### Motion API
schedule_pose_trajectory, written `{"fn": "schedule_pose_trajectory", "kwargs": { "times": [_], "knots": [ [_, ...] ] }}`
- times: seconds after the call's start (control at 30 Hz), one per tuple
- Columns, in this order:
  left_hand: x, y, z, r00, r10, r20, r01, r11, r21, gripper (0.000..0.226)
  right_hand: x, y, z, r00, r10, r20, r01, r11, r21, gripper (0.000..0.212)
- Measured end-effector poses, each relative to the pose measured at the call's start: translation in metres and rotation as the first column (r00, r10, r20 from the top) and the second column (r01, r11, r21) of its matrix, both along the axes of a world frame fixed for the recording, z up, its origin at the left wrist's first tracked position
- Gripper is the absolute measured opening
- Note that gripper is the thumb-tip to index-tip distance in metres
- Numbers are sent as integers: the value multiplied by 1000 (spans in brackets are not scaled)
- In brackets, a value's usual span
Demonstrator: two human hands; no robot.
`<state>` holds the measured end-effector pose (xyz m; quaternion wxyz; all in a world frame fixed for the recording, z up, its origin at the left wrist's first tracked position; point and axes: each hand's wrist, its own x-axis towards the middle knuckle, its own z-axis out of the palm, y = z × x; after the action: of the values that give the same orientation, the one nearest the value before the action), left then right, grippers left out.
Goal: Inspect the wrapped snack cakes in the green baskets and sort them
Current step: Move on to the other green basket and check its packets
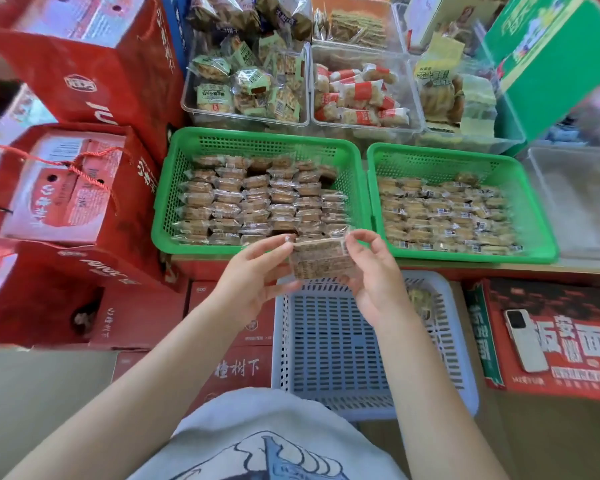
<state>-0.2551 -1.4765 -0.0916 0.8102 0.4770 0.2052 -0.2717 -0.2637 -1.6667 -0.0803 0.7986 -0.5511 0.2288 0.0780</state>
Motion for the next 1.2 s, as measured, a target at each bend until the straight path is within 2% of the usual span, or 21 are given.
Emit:
{"fn": "schedule_pose_trajectory", "kwargs": {
  "times": [0.07,0.13,0.2,0.3,0.33,0.4,0.53,0.6,0.67,0.73,0.83,0.9,1.03,1.2],
  "knots": [
    [-8,3,4,1000,-8,-30,6,999,-44,33,-4,3,2,998,-58,-3,58,998,3,10],
    [-13,6,7,1000,-5,-26,5,1000,0,27,-9,7,4,997,-71,10,72,996,-49,11],
    [-17,8,8,999,40,2,-40,991,130,18,-14,11,4,997,-31,65,45,972,-232,9],
    [-20,8,8,991,109,73,-127,942,309,9,-21,16,8,974,150,169,-18,798,-602,10],
    [-21,8,9,988,120,101,-147,933,327,7,-22,17,11,960,196,203,-11,745,-667,11],
    [-22,8,11,984,108,142,-148,938,312,8,-25,17,18,941,227,250,18,704,-710,13],
    [-20,13,16,984,-30,176,3,989,147,18,-26,11,23,971,133,196,28,757,-652,12],
    [-20,16,16,975,-88,205,69,993,95,22,-26,9,28,990,65,122,5,868,-497,14],
    [-19,18,18,965,-127,230,112,991,80,19,-28,8,35,995,59,74,-38,965,-261,22],
    [-20,19,20,957,-161,241,147,986,73,19,-31,7,41,992,103,71,-95,990,-104,22],
    [-18,19,24,956,-190,225,180,982,63,13,-34,7,47,992,99,85,-101,995,25,15],
    [-18,15,28,961,-175,216,157,983,98,15,-34,12,46,998,21,58,-23,999,44,13],
    [-18,4,33,953,-196,229,110,934,339,38,-28,24,36,987,-162,14,162,987,-1,14],
    [-22,2,33,919,-292,263,132,859,494,50,-21,26,32,965,-261,15,261,965,1,12]
  ]
}}
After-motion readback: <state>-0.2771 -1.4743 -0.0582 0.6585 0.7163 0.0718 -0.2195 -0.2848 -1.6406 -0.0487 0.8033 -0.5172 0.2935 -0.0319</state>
